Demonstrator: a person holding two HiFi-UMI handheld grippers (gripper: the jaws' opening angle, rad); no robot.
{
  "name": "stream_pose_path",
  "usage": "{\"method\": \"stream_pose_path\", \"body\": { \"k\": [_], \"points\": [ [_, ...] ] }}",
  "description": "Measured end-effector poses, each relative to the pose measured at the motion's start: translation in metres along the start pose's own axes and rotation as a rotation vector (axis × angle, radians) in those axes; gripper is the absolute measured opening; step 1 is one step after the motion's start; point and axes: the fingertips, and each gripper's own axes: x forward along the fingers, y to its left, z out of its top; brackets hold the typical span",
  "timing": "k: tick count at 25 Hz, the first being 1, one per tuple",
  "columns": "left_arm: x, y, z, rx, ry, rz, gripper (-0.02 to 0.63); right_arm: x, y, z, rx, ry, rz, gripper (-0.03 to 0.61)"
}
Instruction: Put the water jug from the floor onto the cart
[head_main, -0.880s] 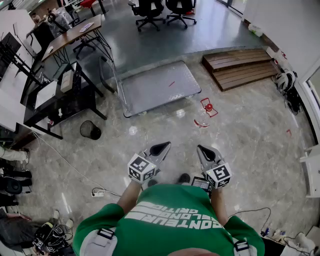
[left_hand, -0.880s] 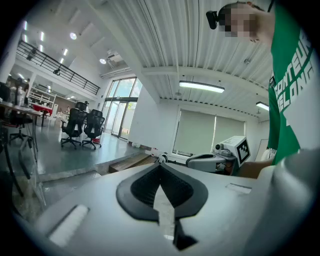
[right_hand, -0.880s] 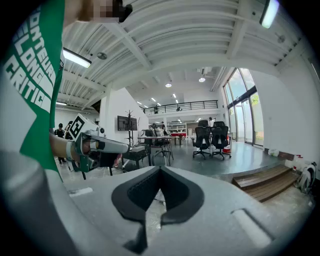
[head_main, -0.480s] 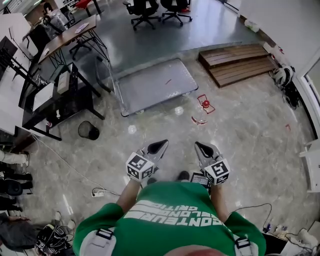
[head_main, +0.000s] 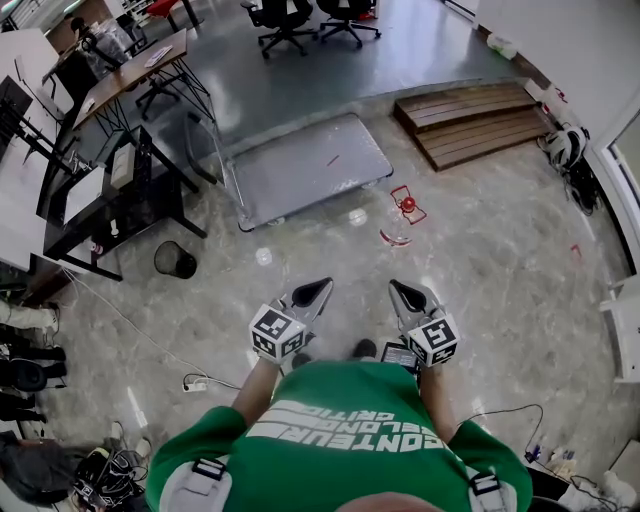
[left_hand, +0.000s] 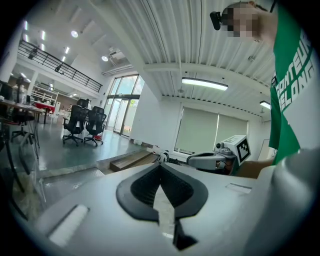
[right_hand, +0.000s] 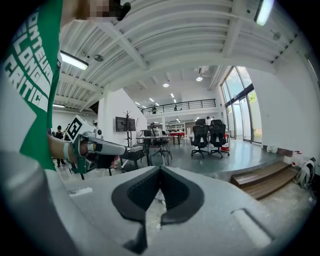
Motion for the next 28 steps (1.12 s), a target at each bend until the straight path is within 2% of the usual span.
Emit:
{"method": "stream_pose_path", "body": {
  "k": [16, 20, 28],
  "points": [
    [0.046, -0.027, -0.008, -0.004, 0.014, 0.067, 0.015, -0.020, -0.054, -0.023, 0.011, 0.028, 0.056, -0.009],
    [0.048, -0.034, -0.015, -0.020, 0.012, 0.093, 0.015, -0.019, -0.056, -0.034, 0.008, 0.054, 0.097, -0.009],
    [0.049, -0.027, -0.017, -0.051, 0.006, 0.128, 0.015, -0.006, -0.054, -0.029, -0.001, 0.043, 0.143, -0.009]
  ]
}}
